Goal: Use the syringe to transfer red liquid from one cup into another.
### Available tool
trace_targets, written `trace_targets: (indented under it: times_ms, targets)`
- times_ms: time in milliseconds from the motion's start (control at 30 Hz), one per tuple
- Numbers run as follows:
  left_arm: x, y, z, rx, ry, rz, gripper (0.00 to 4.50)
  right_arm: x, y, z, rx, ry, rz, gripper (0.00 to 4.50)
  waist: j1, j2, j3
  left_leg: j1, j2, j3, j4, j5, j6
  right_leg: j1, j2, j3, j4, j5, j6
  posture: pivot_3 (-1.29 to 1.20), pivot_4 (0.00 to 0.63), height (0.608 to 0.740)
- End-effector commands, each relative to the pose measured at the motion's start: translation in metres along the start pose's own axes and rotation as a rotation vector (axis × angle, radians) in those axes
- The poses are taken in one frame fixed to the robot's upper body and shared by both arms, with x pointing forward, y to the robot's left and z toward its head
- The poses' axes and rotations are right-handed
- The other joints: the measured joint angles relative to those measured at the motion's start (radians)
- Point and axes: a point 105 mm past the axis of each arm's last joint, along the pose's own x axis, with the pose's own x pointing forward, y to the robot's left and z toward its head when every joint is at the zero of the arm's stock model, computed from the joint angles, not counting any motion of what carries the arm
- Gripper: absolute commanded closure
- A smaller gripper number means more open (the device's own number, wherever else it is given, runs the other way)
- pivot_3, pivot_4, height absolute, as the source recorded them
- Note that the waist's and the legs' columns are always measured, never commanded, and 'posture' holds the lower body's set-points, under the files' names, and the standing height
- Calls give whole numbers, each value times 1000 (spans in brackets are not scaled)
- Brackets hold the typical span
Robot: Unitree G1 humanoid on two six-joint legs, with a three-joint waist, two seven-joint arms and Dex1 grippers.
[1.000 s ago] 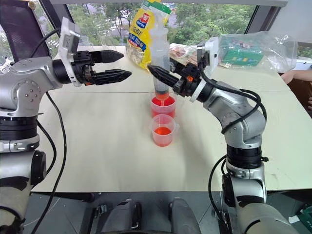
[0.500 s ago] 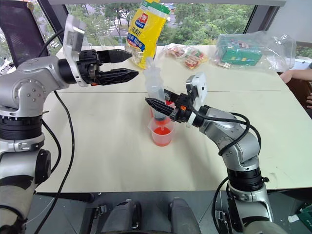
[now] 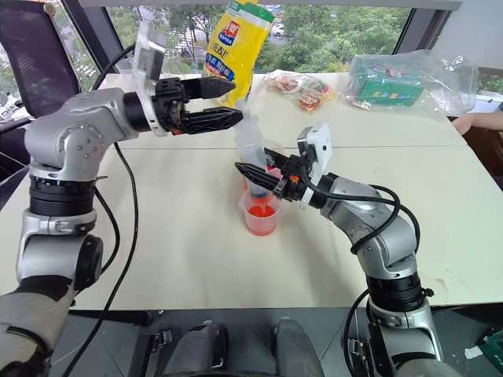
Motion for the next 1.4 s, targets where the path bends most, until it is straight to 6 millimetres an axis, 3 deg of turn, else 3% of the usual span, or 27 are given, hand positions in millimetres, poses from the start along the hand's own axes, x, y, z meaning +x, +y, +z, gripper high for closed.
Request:
trace_targets:
  times_ms: [33,233,433,1067,1200,1400]
  targets:
    - [8,-7,2,31,3,-38,1444,1,8,17,-52,-56,29,3092,0,0,0,0,0,0,0,0,0,0,0,0,0,0,0,0,150,740]
    - [12,-18,1,8,6,-106,4440,2,8,18,-50,-57,29,3092,-1,0,0,0,0,0,0,0,0,0,0,0,0,0,0,0,150,740]
    - [11,-30,-4,-9,30,-167,4440,3,8,25,-51,-76,33,3092,0,0,0,0,0,0,0,0,0,0,0,0,0,0,0,0,150,740]
    - [16,-38,-28,-19,93,-187,4440,5,4,61,-64,-164,32,3092,0,0,0,0,0,0,0,0,0,0,0,0,0,0,0,0,150,740]
    - [15,-39,-29,-25,95,-188,4440,5,4,63,-61,-163,33,3092,0,0,0,0,0,0,0,0,0,0,0,0,0,0,0,0,150,740]
    - [6,-27,-14,-2,66,-129,4440,4,5,42,-26,-103,32,3092,-1,0,0,0,0,0,0,0,0,0,0,0,0,0,0,0,150,740]
